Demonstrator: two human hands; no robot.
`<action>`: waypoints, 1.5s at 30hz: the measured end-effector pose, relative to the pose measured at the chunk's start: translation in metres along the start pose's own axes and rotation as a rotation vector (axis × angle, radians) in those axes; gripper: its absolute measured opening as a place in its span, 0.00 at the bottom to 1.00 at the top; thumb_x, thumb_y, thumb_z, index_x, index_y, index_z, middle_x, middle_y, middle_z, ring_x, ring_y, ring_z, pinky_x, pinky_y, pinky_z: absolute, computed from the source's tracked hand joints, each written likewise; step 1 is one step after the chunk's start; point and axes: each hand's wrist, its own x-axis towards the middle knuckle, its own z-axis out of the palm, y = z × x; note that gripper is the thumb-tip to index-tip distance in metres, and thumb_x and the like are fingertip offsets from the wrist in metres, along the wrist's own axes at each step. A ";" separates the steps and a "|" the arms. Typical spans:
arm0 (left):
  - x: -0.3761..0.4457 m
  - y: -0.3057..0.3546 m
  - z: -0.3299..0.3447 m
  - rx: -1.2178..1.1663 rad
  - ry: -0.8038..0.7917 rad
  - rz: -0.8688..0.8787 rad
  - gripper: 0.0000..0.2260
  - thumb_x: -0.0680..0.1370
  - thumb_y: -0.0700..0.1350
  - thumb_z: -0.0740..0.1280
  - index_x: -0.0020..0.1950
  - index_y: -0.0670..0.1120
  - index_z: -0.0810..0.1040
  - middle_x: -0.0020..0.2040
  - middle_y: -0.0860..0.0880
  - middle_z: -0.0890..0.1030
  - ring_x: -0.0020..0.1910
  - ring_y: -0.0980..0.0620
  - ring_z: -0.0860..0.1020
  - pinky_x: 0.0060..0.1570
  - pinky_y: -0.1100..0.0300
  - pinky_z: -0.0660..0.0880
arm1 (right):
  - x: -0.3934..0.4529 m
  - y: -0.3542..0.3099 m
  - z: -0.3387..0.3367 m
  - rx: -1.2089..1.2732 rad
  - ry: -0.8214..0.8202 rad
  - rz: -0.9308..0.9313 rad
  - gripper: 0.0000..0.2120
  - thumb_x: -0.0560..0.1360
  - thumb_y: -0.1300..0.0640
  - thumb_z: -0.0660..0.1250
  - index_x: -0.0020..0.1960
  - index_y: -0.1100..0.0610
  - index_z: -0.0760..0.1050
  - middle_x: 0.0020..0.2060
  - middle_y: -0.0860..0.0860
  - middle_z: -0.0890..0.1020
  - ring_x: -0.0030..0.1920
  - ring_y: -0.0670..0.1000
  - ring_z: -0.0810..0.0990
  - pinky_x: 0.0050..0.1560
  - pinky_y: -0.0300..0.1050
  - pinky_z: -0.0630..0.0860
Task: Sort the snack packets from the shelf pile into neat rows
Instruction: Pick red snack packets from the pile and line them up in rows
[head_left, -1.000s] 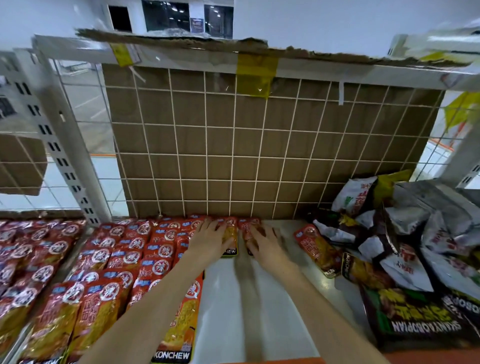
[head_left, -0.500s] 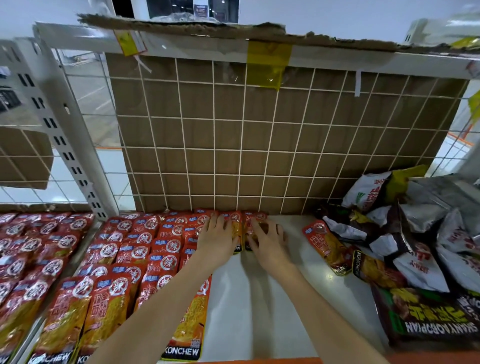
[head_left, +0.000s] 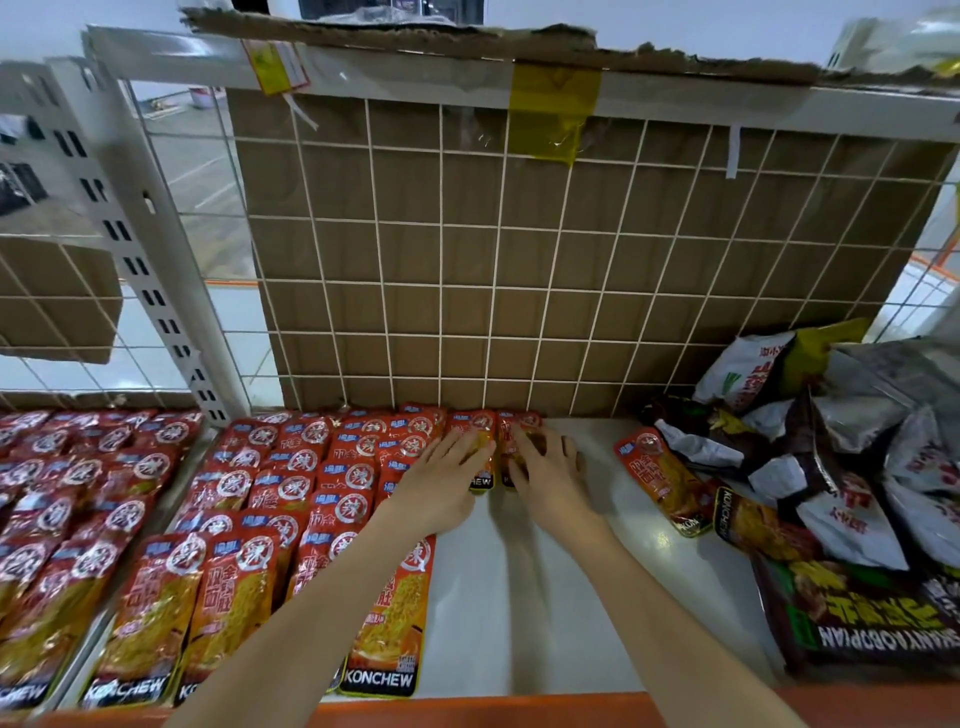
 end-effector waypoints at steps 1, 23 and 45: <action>0.003 0.000 -0.001 0.001 -0.035 0.020 0.27 0.82 0.45 0.52 0.78 0.51 0.44 0.78 0.49 0.42 0.76 0.50 0.41 0.74 0.55 0.40 | -0.001 0.000 0.000 -0.002 -0.002 -0.002 0.24 0.82 0.46 0.51 0.76 0.48 0.54 0.73 0.55 0.59 0.69 0.57 0.60 0.68 0.52 0.59; 0.005 0.008 0.012 0.054 0.102 -0.047 0.25 0.82 0.54 0.49 0.78 0.49 0.49 0.78 0.48 0.49 0.77 0.50 0.48 0.74 0.54 0.44 | -0.010 -0.007 0.002 -0.062 -0.010 0.025 0.24 0.82 0.47 0.51 0.77 0.48 0.53 0.73 0.54 0.60 0.69 0.58 0.61 0.67 0.52 0.60; 0.027 0.032 -0.018 -0.022 0.154 -0.077 0.16 0.77 0.50 0.59 0.61 0.44 0.74 0.62 0.43 0.72 0.63 0.43 0.69 0.62 0.53 0.65 | -0.029 0.028 -0.034 0.133 0.073 0.031 0.18 0.80 0.53 0.57 0.69 0.55 0.70 0.65 0.55 0.74 0.65 0.57 0.69 0.66 0.50 0.63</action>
